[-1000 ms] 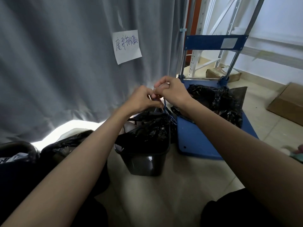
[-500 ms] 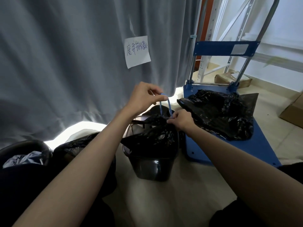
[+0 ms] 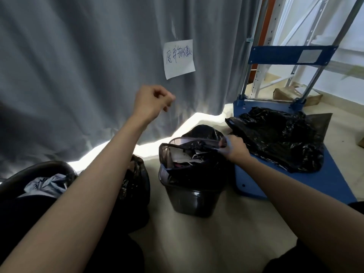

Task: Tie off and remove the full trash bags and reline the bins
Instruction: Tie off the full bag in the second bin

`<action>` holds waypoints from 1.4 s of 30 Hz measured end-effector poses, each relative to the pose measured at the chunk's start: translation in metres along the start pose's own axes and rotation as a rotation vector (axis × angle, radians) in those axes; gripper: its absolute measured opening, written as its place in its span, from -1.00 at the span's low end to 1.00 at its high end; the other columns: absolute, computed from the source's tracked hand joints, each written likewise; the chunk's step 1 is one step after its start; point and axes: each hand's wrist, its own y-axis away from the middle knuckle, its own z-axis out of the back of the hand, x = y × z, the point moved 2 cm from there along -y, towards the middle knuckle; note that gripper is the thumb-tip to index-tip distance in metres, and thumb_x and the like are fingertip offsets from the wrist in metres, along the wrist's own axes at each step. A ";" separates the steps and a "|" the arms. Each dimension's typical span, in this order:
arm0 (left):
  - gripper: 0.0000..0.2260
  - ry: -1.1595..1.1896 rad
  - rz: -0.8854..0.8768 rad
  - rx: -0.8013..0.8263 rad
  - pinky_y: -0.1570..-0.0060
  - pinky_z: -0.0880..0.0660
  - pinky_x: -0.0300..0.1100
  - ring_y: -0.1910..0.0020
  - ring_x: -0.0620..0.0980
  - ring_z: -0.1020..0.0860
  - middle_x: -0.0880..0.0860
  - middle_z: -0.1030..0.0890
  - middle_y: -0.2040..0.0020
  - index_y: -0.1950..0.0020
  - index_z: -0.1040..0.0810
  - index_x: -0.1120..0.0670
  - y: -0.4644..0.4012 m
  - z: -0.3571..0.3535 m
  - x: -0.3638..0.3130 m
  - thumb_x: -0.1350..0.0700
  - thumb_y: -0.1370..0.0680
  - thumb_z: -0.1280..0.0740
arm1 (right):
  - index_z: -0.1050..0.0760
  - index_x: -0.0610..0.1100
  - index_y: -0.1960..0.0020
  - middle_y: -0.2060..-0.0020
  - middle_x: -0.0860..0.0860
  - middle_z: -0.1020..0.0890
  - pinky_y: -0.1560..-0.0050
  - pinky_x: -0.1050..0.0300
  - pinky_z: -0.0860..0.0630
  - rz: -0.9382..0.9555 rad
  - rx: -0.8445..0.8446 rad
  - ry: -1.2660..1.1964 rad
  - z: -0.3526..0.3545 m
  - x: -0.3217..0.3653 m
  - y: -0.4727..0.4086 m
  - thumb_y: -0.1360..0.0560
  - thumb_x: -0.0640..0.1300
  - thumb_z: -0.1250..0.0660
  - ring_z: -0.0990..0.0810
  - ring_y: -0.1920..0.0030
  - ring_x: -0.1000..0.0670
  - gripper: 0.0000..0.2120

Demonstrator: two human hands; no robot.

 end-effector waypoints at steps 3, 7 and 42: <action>-0.71 -0.269 0.204 0.203 0.41 -0.41 -0.29 0.42 -0.09 -0.54 0.03 -0.63 0.29 0.21 -0.55 0.07 0.011 -0.005 0.030 -0.12 -0.41 -0.51 | -0.44 -0.13 -0.25 -0.15 -0.20 -0.47 -0.20 -0.04 -0.46 0.064 -0.091 -0.063 0.007 0.028 -0.004 -0.40 -0.15 -0.42 -0.47 -0.17 -0.21 -0.57; -0.47 -0.734 0.490 0.434 0.35 -0.54 -0.23 0.45 -0.01 -0.58 0.08 -0.65 0.35 0.26 -0.53 0.14 0.039 -0.012 0.057 -0.34 -0.28 -0.49 | -0.44 -0.03 -0.32 -0.23 -0.15 -0.46 -0.27 -0.09 -0.39 0.257 -0.113 -0.097 0.009 0.070 0.007 -0.34 -0.42 -0.24 -0.40 -0.27 -0.18 -0.40; -0.86 -0.411 0.382 0.506 0.40 -0.51 -0.29 0.42 -0.03 -0.51 0.11 -0.59 0.34 0.19 -0.62 0.17 0.048 -0.016 0.055 0.33 -0.37 -0.53 | -0.65 -0.37 0.09 0.29 -0.32 -0.65 0.24 0.09 -0.63 0.259 -0.070 -0.576 -0.002 0.115 0.010 -0.46 -0.49 -0.25 -0.59 0.42 -0.08 -0.80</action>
